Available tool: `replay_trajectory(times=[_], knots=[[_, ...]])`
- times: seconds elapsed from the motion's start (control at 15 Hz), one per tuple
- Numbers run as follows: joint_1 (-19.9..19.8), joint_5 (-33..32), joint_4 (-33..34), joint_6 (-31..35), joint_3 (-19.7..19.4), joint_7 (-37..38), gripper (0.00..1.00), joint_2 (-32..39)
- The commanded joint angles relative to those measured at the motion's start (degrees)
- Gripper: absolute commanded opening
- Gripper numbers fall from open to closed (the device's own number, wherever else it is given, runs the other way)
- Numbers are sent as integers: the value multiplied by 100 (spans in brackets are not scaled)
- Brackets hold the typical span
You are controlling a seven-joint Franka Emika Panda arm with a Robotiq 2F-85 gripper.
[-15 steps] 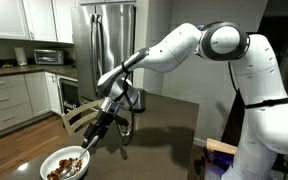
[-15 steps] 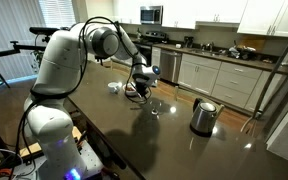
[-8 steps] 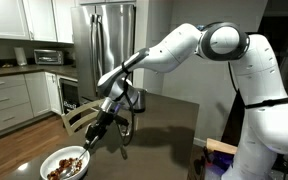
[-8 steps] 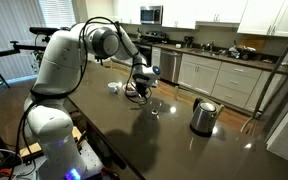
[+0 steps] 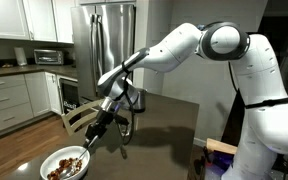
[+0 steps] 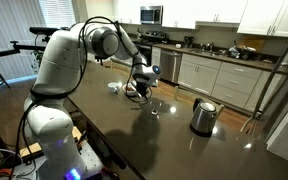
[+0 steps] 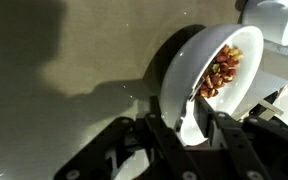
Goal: Scoop a spoonful of things from the bowl and put them in the glass
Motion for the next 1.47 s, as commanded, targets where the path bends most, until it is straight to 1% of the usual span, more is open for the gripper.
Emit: replay_trajectory(times=[0.0, 0.07, 0.2, 0.27, 0.33, 0.4, 0.47, 0.53, 0.67, 0.73, 0.8, 0.87, 1.0, 1.07, 1.13, 1.2, 1.33, 1.4], knots=[[-14, -24, -59, 92, 19, 156, 44, -117], [-11, -32, -69, 89, 14, 176, 46, -132], [-9, -44, -90, 74, 10, 208, 55, -155], [-16, -32, -104, 62, 13, 221, 62, -166], [-19, -25, -119, 62, 13, 245, 66, -178], [-28, -1, -138, 63, 19, 253, 68, -192], [-32, 11, -154, 68, 21, 269, 64, -205], [-37, 28, -168, 72, 25, 274, 64, -217], [-57, 79, -207, 69, 37, 265, 59, -238], [-60, 87, -227, 71, 38, 266, 63, -247], [-60, 87, -252, 87, 34, 269, 84, -259], [-65, 63, -268, 84, 25, 248, 86, -271], [-73, 78, -310, 87, 16, 250, 97, -296], [-80, 103, -333, 78, 22, 239, 99, -312], [-80, 124, -372, 83, 27, 232, 97, -340], [-77, 133, -409, 93, 27, 233, 92, -367], [-88, 182, -482, 80, 39, 218, 79, -410], [-103, 201, -502, 60, 39, 204, 74, -429]])
